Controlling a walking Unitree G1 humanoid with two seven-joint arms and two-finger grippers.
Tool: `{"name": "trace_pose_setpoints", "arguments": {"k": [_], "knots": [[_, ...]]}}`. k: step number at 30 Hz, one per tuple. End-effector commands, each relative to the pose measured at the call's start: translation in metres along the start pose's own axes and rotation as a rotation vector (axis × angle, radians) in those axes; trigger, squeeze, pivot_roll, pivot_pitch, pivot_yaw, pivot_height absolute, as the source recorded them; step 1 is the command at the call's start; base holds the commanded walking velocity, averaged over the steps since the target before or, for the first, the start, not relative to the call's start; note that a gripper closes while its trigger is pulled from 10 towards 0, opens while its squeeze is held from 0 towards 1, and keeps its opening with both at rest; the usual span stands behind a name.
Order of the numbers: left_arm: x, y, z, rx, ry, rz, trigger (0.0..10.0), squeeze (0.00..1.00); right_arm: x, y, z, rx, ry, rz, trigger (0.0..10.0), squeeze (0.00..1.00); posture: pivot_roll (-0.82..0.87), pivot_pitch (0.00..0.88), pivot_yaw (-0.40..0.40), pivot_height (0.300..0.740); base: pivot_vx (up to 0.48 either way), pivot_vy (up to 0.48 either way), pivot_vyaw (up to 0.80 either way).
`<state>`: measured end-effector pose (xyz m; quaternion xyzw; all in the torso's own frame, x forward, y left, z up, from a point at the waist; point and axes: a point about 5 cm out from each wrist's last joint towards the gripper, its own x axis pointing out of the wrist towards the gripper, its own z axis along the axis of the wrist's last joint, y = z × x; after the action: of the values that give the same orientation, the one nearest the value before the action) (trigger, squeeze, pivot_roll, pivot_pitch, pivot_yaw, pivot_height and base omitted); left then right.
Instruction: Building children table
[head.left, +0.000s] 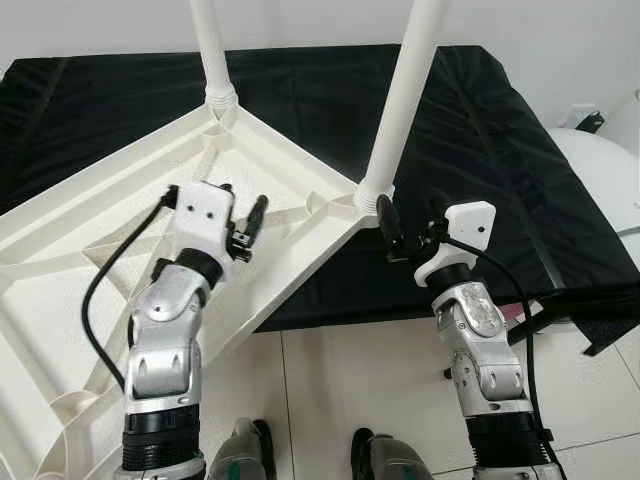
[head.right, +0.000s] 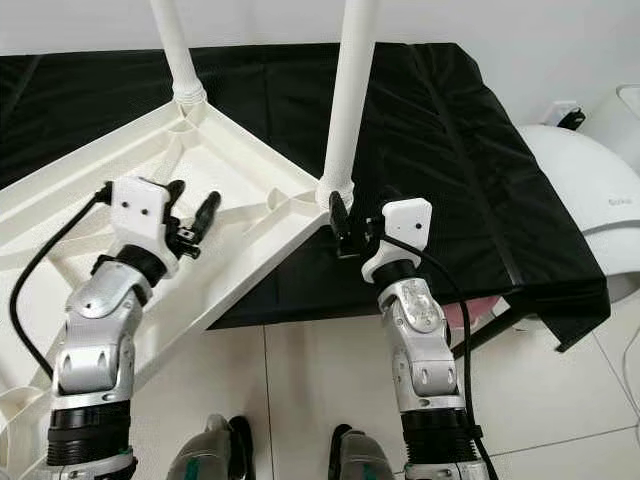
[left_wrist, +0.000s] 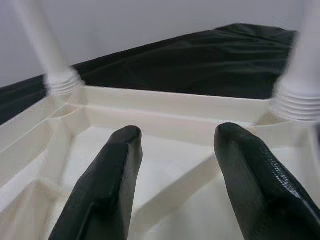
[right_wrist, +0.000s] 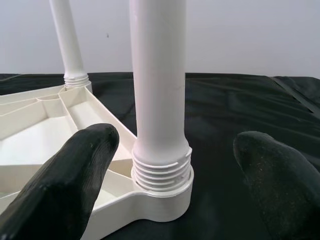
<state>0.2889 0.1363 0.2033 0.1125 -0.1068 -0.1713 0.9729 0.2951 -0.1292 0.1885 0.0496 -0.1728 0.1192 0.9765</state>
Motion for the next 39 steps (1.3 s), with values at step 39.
{"name": "trace_pose_setpoints", "arguments": {"k": [39], "knots": [[0.023, -0.064, -0.021, 0.072, 0.147, -0.323, 10.0, 0.0, -0.006, -0.01, -0.009, -0.019, 0.014, -0.044, 10.0, 0.0, -0.12, 0.139, 0.028, 0.74, 0.0, 0.0, 0.0]]}}
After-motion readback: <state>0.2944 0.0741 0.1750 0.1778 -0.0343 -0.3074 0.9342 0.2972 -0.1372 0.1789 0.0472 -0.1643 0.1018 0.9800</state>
